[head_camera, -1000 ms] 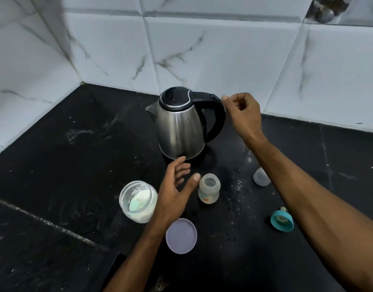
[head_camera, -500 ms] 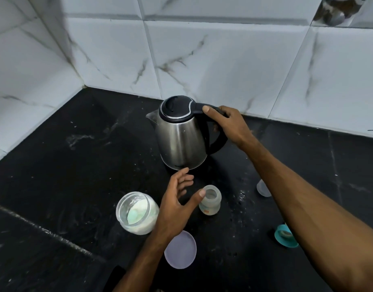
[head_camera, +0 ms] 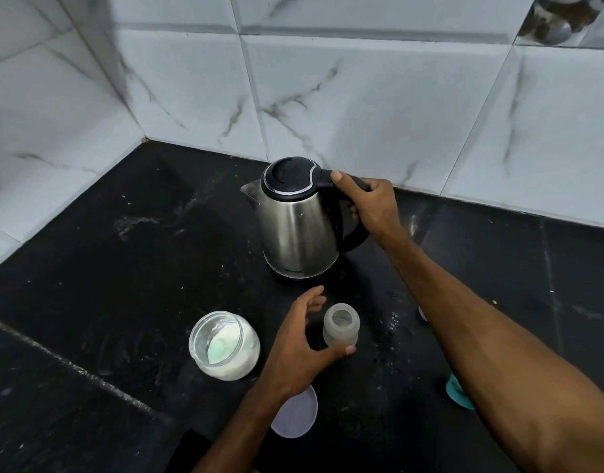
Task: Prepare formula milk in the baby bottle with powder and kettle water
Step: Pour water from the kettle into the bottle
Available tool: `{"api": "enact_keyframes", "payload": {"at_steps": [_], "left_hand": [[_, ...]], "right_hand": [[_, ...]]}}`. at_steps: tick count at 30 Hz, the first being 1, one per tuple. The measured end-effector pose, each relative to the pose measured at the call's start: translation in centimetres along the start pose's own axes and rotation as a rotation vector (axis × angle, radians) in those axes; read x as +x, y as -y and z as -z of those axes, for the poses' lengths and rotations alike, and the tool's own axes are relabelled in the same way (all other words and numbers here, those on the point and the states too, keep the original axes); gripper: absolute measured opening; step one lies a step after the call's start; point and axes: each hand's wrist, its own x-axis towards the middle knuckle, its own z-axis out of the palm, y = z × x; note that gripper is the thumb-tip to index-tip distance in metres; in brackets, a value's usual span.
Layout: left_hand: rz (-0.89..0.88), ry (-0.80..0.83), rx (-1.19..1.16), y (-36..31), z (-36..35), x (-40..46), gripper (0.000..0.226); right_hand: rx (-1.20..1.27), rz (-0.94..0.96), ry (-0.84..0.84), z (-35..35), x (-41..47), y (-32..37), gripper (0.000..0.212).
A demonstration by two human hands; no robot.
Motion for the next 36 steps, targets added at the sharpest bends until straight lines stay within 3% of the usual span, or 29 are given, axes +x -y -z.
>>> {"api": "enact_keyframes", "payload": {"at_steps": [3,8,13,18,22,28,33,36], "left_hand": [[-0.005,0.023,0.014,0.3,-0.4,0.1,0.099],[-0.010,0.017,0.030,0.7,-1.1,0.2,0.093],[-0.016,0.005,0.051,1.1,-1.4,0.3,0.078],[-0.025,-0.018,0.052,1.3,-1.4,0.5,0.062],[-0.043,-0.022,0.041,1.3,-1.4,0.4,0.059],[-0.066,-0.031,0.028,1.4,-1.4,0.3,0.059],[-0.072,-0.020,0.038,1.4,-1.4,0.2,0.072],[-0.078,-0.002,0.045,1.3,-1.4,0.2,0.077]], "right_hand": [[0.014,0.007,-0.024,-0.2,0.0,-0.2,0.058],[0.029,0.011,-0.055,-0.3,0.0,-0.4,0.079],[0.023,-0.002,-0.063,0.1,-0.2,0.0,0.080],[0.033,0.000,-0.083,0.8,-0.4,0.4,0.061],[0.031,0.024,-0.120,1.9,-0.5,1.4,0.081],[-0.006,0.078,-0.168,5.0,-1.1,3.1,0.079],[-0.047,0.112,-0.225,7.9,-2.5,4.7,0.087],[-0.064,0.131,-0.243,9.5,-3.6,5.6,0.081]]}}
